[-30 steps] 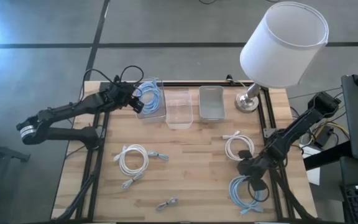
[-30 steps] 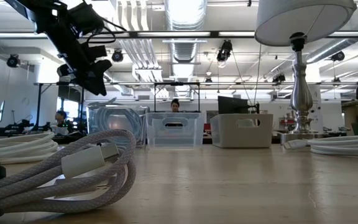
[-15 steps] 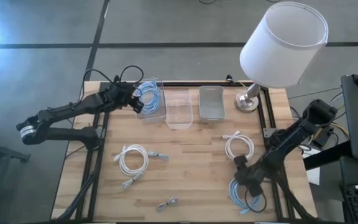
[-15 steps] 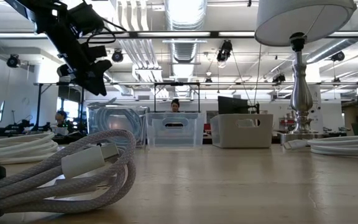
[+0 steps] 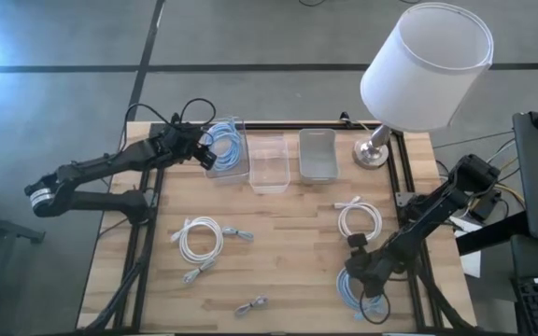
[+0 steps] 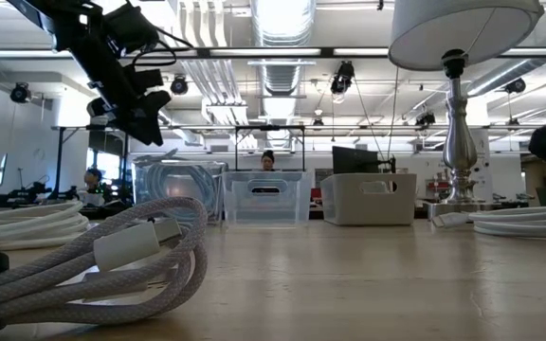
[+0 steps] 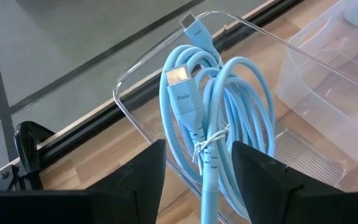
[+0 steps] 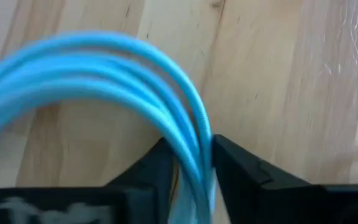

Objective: Pick & Place USB Port
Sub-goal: Put the blue hdmi cable into the left transparent bin

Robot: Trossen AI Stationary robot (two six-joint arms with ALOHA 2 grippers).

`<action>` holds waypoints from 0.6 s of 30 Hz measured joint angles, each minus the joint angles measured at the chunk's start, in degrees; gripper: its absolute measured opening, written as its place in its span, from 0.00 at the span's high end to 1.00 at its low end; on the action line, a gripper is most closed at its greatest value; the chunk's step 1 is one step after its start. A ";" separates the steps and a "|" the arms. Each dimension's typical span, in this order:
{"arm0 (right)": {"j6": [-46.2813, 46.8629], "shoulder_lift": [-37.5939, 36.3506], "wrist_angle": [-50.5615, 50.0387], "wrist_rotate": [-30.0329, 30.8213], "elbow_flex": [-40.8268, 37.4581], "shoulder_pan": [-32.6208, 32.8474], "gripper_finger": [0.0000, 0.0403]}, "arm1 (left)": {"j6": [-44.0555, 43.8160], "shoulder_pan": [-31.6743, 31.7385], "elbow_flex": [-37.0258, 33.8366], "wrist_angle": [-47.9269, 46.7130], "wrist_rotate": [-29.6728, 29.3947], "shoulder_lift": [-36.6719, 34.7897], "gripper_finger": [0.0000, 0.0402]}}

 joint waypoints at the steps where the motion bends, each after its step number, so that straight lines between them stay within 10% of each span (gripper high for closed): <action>1: 0.04 0.18 0.56 0.18 -0.02 0.00 0.80 | 0.00 0.00 0.00 0.03 0.02 0.00 0.53; 8: 1.02 -0.55 -0.74 -0.09 2.22 -2.50 0.94 | -0.36 -0.02 0.00 4.48 4.62 0.02 0.53; 18: -7.53 -0.76 -11.00 14.55 12.52 -13.28 0.93 | -3.43 -0.71 0.00 22.48 34.43 0.05 0.53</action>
